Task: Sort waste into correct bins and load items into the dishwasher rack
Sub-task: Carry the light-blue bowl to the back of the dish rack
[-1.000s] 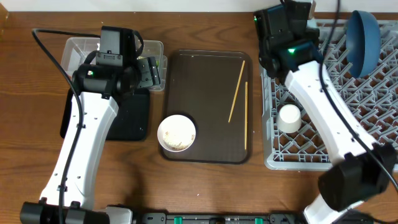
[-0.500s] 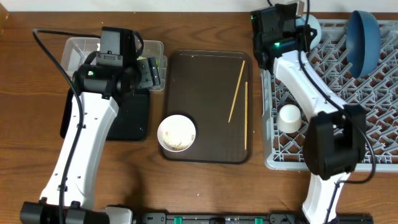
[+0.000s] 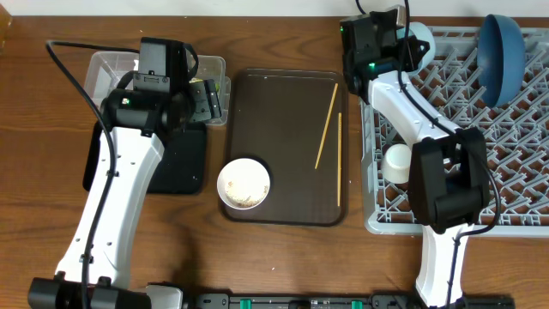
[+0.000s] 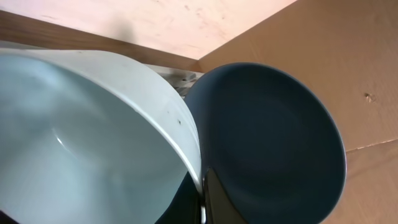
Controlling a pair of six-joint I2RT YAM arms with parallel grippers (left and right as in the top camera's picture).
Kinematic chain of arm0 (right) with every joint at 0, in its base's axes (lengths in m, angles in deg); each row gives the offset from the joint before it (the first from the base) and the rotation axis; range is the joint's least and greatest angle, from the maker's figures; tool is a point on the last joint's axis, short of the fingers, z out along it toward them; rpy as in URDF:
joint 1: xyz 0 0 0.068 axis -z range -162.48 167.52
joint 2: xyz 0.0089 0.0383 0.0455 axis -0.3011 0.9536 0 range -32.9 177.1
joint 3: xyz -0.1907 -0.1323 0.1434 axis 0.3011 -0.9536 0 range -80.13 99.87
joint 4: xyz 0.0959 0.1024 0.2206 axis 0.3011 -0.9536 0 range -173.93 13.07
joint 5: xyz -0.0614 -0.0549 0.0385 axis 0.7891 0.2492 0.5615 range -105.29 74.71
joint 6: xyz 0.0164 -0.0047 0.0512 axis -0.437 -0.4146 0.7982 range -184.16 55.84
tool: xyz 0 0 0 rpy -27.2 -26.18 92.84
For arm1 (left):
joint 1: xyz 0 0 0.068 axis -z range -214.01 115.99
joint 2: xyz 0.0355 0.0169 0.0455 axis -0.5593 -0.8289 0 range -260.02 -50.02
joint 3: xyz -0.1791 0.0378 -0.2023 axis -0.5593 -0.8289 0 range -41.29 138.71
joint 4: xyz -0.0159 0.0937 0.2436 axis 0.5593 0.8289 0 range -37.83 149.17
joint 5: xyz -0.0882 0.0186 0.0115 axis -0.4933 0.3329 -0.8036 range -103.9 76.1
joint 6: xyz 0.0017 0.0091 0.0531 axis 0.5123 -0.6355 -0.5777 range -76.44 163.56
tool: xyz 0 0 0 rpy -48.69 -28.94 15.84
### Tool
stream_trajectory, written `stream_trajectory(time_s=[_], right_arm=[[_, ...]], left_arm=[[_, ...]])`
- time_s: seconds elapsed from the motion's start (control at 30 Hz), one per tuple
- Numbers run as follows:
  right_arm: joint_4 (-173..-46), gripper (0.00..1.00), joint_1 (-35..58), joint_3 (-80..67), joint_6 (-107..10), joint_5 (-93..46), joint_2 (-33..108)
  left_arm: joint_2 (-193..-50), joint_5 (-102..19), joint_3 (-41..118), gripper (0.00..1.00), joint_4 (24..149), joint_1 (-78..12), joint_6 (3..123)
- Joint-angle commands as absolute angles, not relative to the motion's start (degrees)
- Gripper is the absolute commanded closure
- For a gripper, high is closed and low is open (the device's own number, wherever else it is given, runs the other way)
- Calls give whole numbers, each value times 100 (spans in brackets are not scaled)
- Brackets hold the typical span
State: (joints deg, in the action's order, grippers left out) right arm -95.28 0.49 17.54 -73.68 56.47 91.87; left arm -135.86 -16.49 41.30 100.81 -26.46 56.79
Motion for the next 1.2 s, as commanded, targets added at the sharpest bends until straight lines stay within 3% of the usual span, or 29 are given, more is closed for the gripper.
stream_trajectory(time_s=[0.0,0.23,0.4,0.53,0.93,1.17], right_arm=[[-9584,94,103,1767,-7453,5706,9285],[-9613,77,-216,1767,-7453,5722,9268],[-9884,47,-391,1767,-7453,5733,9235],[-10094,29,-463,1767,-7449,5733,9132],[-10467,31,-434,1769,-6487,4375,7875],[-11165,35,403,1769,-4878,1779,7333]], left_arm=[[-13619,-1581,4067,19,10075,-2659,5589],[-13619,-1581,4067,19,10077,-2659,5589],[-13619,-1581,4067,19,10079,-2661,5589],[-13619,-1581,4067,19,10077,-2659,5589],[-13619,-1581,4067,19,10077,-2659,5589],[-13619,-1583,4067,19,10081,-2659,5589]])
